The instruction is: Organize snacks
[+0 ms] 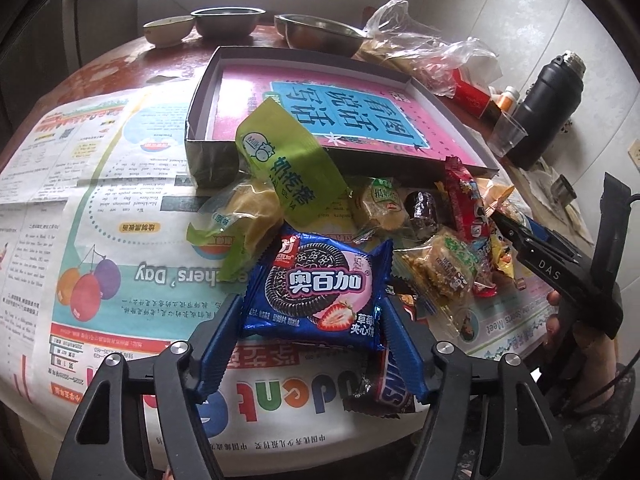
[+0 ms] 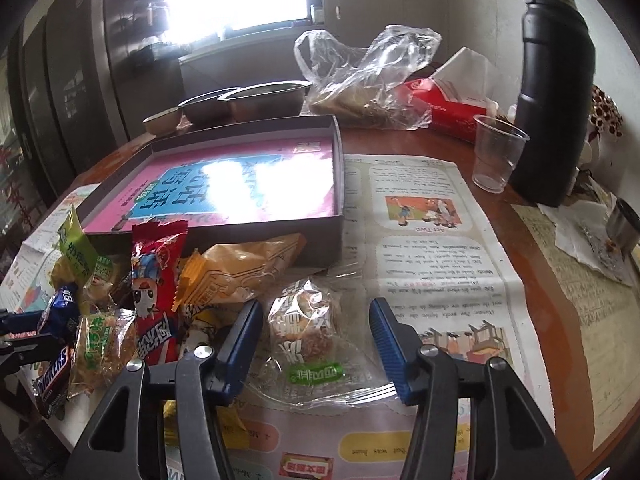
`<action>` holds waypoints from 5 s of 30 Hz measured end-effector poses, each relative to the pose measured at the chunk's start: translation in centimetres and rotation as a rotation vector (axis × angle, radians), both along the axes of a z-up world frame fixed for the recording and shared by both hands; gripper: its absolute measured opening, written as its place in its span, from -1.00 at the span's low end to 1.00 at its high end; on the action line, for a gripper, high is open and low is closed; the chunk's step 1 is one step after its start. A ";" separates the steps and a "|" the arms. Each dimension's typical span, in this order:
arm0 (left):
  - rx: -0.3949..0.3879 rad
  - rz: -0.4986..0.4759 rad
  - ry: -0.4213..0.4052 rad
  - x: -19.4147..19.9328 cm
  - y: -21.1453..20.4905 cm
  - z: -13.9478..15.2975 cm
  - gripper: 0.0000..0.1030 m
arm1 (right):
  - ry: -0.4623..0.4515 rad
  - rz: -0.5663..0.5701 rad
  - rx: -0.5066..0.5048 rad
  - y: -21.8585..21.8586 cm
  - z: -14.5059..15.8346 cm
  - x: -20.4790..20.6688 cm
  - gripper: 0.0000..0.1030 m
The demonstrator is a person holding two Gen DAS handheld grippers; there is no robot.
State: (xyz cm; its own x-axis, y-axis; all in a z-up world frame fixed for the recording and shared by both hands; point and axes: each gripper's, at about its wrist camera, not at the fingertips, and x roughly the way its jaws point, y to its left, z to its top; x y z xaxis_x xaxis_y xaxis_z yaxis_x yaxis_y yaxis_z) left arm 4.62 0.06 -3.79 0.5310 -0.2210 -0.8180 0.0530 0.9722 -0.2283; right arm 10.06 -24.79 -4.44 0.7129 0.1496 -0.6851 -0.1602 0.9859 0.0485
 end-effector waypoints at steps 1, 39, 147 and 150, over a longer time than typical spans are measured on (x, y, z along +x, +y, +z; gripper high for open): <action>-0.006 0.001 -0.001 0.0 0.1 0.0 0.38 | 0.000 -0.003 0.005 -0.1 0.1 0.0 0.08; -0.091 -0.011 -0.085 -0.2 0.8 2.2 0.06 | -0.043 -0.019 0.053 -0.7 2.1 -1.1 0.08; -0.056 0.097 -0.128 10.9 2.6 2.2 0.08 | -0.047 -0.060 0.109 2.8 2.7 7.3 0.25; -0.058 0.101 -0.133 10.8 2.7 2.4 0.08 | -0.052 -0.064 0.114 2.6 2.9 7.1 0.26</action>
